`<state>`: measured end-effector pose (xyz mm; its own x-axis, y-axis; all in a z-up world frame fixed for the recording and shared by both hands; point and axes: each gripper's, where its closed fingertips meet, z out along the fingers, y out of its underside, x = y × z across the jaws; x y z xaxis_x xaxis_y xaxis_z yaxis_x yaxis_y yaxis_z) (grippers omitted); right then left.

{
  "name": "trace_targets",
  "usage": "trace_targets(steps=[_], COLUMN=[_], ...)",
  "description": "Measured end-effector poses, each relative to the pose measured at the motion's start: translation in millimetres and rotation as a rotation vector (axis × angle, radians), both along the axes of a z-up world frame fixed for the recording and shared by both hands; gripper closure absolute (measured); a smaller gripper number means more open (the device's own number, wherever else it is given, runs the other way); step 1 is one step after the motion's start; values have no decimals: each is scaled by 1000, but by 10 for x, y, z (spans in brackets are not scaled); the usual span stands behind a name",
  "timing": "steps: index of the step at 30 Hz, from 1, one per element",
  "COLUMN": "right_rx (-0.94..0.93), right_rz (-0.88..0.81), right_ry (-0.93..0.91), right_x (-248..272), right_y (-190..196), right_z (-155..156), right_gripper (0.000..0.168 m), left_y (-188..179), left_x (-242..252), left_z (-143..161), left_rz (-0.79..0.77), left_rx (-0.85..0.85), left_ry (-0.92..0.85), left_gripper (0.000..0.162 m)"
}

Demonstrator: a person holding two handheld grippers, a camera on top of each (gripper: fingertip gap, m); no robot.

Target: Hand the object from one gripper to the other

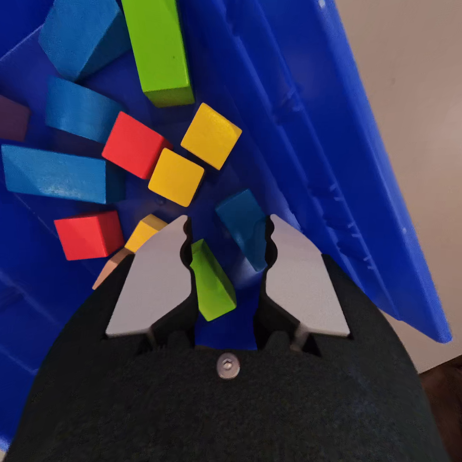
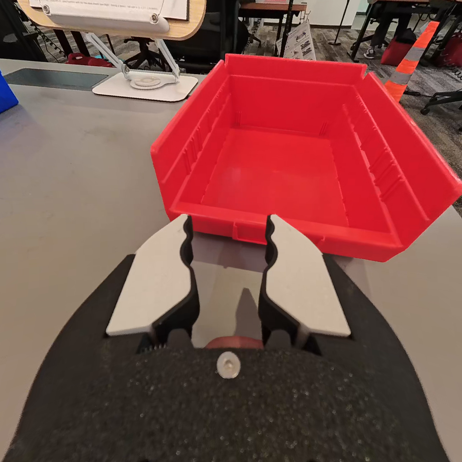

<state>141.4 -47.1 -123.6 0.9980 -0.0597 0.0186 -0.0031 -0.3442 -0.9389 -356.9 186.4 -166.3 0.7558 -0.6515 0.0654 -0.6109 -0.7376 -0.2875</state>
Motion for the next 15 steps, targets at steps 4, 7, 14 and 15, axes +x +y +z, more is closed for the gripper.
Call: trace_targets(steps=[4, 7, 14, 15], right_rx=[-4, -6, -21, -25], right_rz=[4, 12, 31, 34], right_ry=[-3, -8, -30, -33], right_x=[-12, -37, -106, -116], right_y=[10, 22, 41, 43], right_z=[-4, -2, -27, -31], right_gripper=[113, 113, 113, 113], left_y=[36, 40, -3, 3], left_x=[30, 47, 86, 80], left_z=[24, 15, -121, -151], left_rz=[28, 82, 263, 269], left_rx=[6, -32, -166, -167], left_ry=[15, -5, -24, -2], left_gripper=[108, 107, 103, 103])
